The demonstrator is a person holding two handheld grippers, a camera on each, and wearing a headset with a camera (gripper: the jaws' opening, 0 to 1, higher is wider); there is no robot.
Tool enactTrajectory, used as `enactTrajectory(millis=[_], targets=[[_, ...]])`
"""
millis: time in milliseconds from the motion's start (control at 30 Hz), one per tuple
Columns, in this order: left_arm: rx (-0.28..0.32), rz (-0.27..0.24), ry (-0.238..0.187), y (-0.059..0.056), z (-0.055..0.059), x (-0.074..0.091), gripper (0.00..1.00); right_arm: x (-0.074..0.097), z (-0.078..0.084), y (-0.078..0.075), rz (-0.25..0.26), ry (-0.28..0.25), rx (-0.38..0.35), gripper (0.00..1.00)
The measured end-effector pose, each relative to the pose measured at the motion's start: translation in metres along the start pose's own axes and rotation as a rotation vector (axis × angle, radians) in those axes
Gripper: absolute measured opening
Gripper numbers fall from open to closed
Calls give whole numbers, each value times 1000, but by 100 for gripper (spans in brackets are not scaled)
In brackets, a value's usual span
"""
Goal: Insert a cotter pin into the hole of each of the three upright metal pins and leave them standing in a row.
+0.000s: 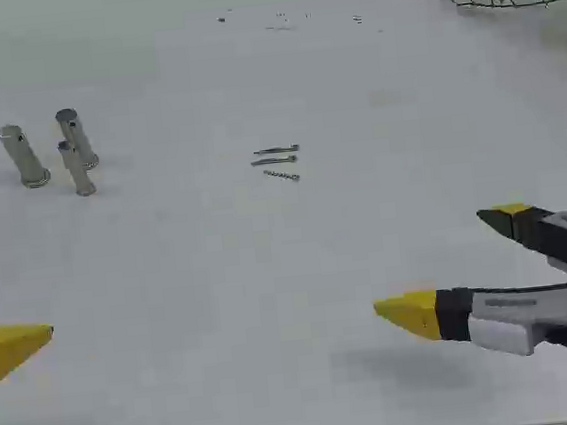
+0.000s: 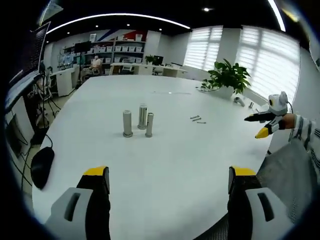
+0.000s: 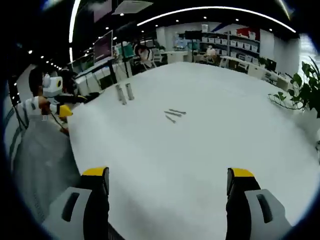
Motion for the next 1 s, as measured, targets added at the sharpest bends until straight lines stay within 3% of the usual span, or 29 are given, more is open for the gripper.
enactTrajectory(millis=[267, 1000], targets=[[-1, 7, 6, -3, -3, -1, 99, 0, 1, -7, 4, 13, -23, 98], [-4, -2, 2, -3, -9, -4, 99, 3, 5, -7, -3, 5, -47, 98]])
Point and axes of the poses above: the centre of the closed fingertips' face, and the gripper's own axes: x roughly backward along the fingers, y roughly to its left, z roughly out of its underside, the point moved 5 cm from there along x, roughly backward along the fingers, and after that the axes turned 6 degrees about -x, right-handed, at the moved point
